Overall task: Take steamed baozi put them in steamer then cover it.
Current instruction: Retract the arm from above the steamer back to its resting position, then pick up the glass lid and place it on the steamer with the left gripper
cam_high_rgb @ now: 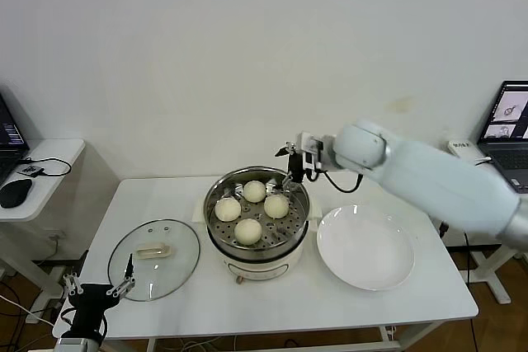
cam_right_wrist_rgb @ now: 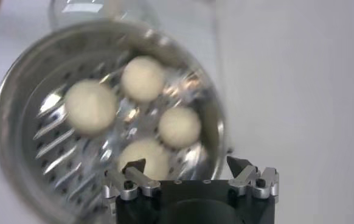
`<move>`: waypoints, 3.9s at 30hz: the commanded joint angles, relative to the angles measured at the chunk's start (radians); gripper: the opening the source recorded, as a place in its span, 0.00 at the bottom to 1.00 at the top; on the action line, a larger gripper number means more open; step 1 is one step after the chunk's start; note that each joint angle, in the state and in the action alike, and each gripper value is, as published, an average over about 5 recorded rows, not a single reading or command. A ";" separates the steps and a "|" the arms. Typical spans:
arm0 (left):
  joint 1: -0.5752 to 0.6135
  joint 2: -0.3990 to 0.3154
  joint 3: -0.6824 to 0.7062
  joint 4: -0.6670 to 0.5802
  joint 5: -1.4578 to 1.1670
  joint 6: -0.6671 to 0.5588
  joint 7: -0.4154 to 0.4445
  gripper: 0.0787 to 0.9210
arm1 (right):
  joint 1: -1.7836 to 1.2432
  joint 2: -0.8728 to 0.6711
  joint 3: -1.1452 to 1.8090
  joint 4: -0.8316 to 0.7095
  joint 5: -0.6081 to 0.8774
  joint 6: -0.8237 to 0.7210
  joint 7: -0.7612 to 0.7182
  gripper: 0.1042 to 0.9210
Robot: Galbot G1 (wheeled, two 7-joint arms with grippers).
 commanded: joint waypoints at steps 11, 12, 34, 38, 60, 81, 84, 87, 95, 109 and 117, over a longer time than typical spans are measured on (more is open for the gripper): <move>-0.052 0.003 0.041 0.089 0.128 0.028 -0.072 0.88 | -1.389 0.271 1.380 0.297 -0.360 0.468 0.256 0.88; -0.060 0.005 0.044 0.103 0.181 0.028 -0.077 0.88 | -1.422 0.312 1.421 0.302 -0.375 0.482 0.241 0.88; -0.226 0.113 0.133 0.386 1.245 -0.020 -0.035 0.88 | -1.713 0.655 1.672 0.366 -0.474 0.510 0.232 0.88; -0.283 0.129 0.151 0.457 1.241 -0.015 -0.021 0.88 | -1.720 0.665 1.677 0.365 -0.473 0.501 0.233 0.88; -0.531 0.132 0.229 0.670 1.238 -0.012 -0.020 0.88 | -1.765 0.693 1.689 0.333 -0.507 0.524 0.217 0.88; -0.616 0.131 0.269 0.775 1.239 -0.016 -0.022 0.78 | -1.772 0.713 1.684 0.302 -0.535 0.536 0.202 0.88; -0.620 0.129 0.274 0.787 1.239 -0.016 -0.019 0.67 | -1.772 0.714 1.680 0.298 -0.536 0.538 0.202 0.88; -0.622 0.127 0.274 0.798 1.238 -0.019 -0.024 0.57 | -1.772 0.714 1.679 0.299 -0.537 0.538 0.202 0.88; -0.600 0.128 0.254 0.757 1.205 -0.040 -0.072 0.30 | -1.773 0.714 1.677 0.304 -0.537 0.542 0.200 0.88; -0.414 0.205 0.098 0.419 1.077 0.057 -0.034 0.07 | -1.775 0.699 1.656 0.318 -0.536 0.537 0.195 0.88; -0.353 0.289 0.049 0.170 0.937 0.172 0.103 0.07 | -1.775 0.698 1.628 0.305 -0.560 0.546 0.190 0.88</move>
